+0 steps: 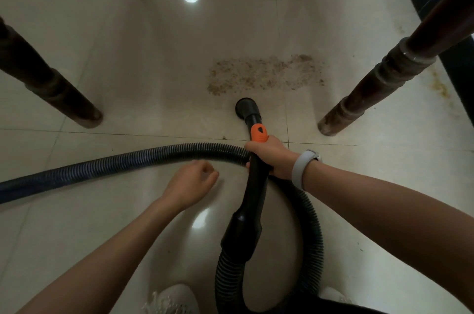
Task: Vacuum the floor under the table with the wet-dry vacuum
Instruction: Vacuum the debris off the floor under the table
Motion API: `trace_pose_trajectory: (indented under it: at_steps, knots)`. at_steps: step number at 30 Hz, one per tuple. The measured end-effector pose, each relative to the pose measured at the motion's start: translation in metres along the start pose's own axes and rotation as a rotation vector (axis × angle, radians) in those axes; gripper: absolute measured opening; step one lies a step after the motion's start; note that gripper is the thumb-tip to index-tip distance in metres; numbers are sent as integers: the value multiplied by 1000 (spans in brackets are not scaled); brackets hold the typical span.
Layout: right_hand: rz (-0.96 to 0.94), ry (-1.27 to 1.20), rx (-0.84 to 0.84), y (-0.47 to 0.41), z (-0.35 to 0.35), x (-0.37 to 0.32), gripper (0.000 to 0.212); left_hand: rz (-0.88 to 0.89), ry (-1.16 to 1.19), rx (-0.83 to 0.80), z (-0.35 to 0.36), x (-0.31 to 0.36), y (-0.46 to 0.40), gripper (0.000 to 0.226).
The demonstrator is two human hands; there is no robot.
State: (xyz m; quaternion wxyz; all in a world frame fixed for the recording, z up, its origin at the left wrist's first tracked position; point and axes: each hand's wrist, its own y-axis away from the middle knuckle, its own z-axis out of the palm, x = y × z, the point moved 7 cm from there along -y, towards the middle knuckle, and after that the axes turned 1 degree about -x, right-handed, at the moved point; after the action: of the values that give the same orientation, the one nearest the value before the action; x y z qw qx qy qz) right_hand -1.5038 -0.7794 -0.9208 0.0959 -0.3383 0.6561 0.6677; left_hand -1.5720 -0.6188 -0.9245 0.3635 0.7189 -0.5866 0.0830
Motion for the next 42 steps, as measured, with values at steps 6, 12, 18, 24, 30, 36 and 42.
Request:
trace_pose_trajectory:
  at_steps: [6,12,18,24,30,36,42]
  knots:
    - [-52,176,-110,15,34,-7,24,-97,-459,-127,5,-34,-29,67]
    - [-72,157,-86,14,33,-8,18,-56,-522,-149,5,-35,-51,72]
    - [-139,267,149,-11,0,-24,52,13,-530,-85,4,-44,-49,58]
    - [-187,302,88,-18,34,-27,49,-74,-527,-67,-9,-74,-33,51]
    - [-100,-276,-223,-13,92,0,21,-289,-373,-17,-41,-126,-18,48]
    - [-84,-116,-391,10,114,27,25,-393,-281,56,-53,-146,-21,48]
    - [-131,266,-417,34,110,41,17,-401,-259,80,-56,-151,-25,48]
